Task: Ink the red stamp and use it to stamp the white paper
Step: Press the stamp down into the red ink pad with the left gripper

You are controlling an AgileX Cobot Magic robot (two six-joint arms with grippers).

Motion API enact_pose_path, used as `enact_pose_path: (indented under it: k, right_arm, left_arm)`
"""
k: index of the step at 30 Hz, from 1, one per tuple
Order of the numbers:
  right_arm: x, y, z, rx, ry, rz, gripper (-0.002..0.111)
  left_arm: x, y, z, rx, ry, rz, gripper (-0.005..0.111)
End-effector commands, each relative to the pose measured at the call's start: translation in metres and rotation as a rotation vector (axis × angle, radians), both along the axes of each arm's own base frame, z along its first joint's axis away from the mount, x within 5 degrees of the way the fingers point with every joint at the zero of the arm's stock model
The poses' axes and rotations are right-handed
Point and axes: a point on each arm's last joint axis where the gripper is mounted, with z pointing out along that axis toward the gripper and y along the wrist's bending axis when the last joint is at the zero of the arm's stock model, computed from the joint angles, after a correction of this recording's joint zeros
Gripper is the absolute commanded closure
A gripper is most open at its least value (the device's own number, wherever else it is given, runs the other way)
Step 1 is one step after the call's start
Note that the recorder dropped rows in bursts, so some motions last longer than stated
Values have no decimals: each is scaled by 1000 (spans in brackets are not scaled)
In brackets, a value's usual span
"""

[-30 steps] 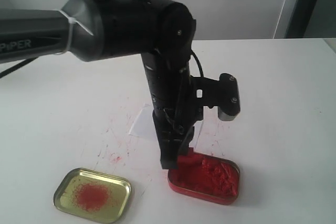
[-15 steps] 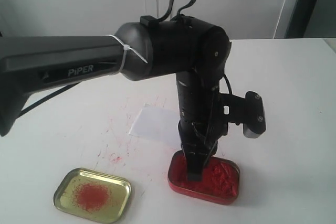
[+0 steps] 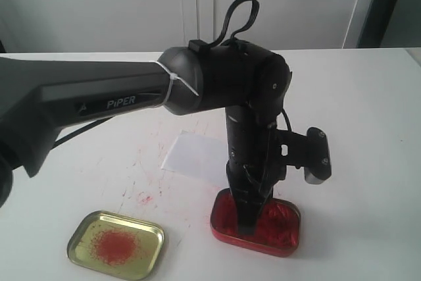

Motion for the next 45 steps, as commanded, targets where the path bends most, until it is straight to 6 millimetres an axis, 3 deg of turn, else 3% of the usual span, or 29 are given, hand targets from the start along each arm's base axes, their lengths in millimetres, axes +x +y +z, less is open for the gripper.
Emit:
enact_pose_path:
  k: [1, 8, 18, 34, 45]
  right_arm:
    - [0, 0, 0, -10, -16, -1, 108]
    - [0, 0, 0, -10, -16, -1, 108]
    - [0, 0, 0, -10, -16, -1, 108]
    - [0, 0, 0, -10, -16, -1, 108]
    - [0, 0, 0, -10, -16, -1, 108]
  left_arm:
    - [-2, -3, -12, 31, 28, -8, 107]
    - [0, -6, -47, 95, 68, -9, 107]
    - [-2, -4, -64, 159, 117, -8, 107]
    - [-2, -4, -63, 162, 120, -9, 107]
    - [-2, -3, -34, 128, 85, -15, 107]
